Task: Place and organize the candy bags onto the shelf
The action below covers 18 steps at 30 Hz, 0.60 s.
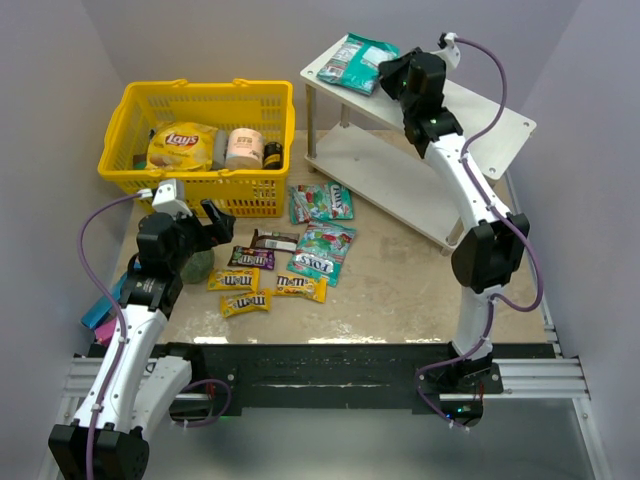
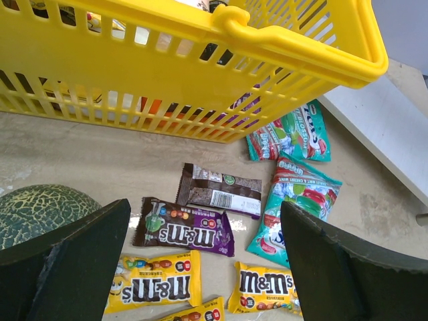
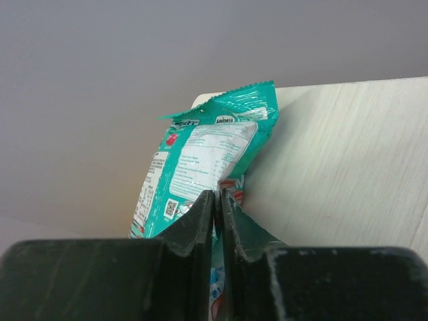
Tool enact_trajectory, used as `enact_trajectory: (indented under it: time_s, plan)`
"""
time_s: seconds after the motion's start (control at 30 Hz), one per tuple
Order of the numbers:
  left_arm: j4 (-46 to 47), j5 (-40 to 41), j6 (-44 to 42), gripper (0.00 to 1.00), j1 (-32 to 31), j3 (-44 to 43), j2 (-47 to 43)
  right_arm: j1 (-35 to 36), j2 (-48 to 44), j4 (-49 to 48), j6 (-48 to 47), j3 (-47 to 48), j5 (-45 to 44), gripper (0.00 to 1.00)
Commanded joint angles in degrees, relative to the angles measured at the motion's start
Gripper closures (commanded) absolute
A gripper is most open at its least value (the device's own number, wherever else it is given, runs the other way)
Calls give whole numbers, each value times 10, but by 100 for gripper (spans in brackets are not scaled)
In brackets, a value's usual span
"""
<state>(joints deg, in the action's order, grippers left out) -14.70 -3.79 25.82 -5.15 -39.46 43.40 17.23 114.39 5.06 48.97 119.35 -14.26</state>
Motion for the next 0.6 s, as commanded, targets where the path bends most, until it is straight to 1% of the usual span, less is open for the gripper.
enact_trajectory:
  time_s: [0.0, 0.13, 0.17, 0.23, 0.27, 0.33, 0.37, 0.4, 0.43, 0.47, 0.5, 0.57]
  plan:
    - [14, -4, -1, 0, 5, -1, 2, 4, -11, 3, 29, -10, -2, 86]
    - [13, -4, -1, 0, 5, -1, 2, 5, -11, 12, 27, -6, 2, 79]
    - [14, -4, -2, 0, 5, -1, 1, 5, -14, 14, 24, -7, -1, 76]
    - [14, -4, -2, 0, 5, 0, 1, 5, -21, 18, 22, -14, -4, 74]
    - [14, -3, -2, 1, 5, 0, 0, 5, -35, 18, 19, -17, -5, 66]
    - [14, -3, -2, 0, 5, -1, 1, 5, -51, 14, 12, -39, -11, 59]
    - [14, -3, -2, 1, 5, -1, 2, 5, -61, 14, 3, -52, -14, 54]
    - [14, -3, -2, 1, 5, -1, 1, 4, -80, 15, -3, -58, -23, 46]
    - [13, -3, -1, 0, 5, -1, 0, 4, -93, 14, -8, -66, -24, 43]
    - [13, -3, -1, 0, 5, -2, 0, 4, -105, 9, -24, -83, -25, 42]
    - [12, 0, -2, 0, 5, -2, -2, 4, -129, 0, -36, -94, -9, 37]
    - [9, 9, -1, 1, 5, -3, -4, 4, -149, -18, -70, -111, 15, 30]
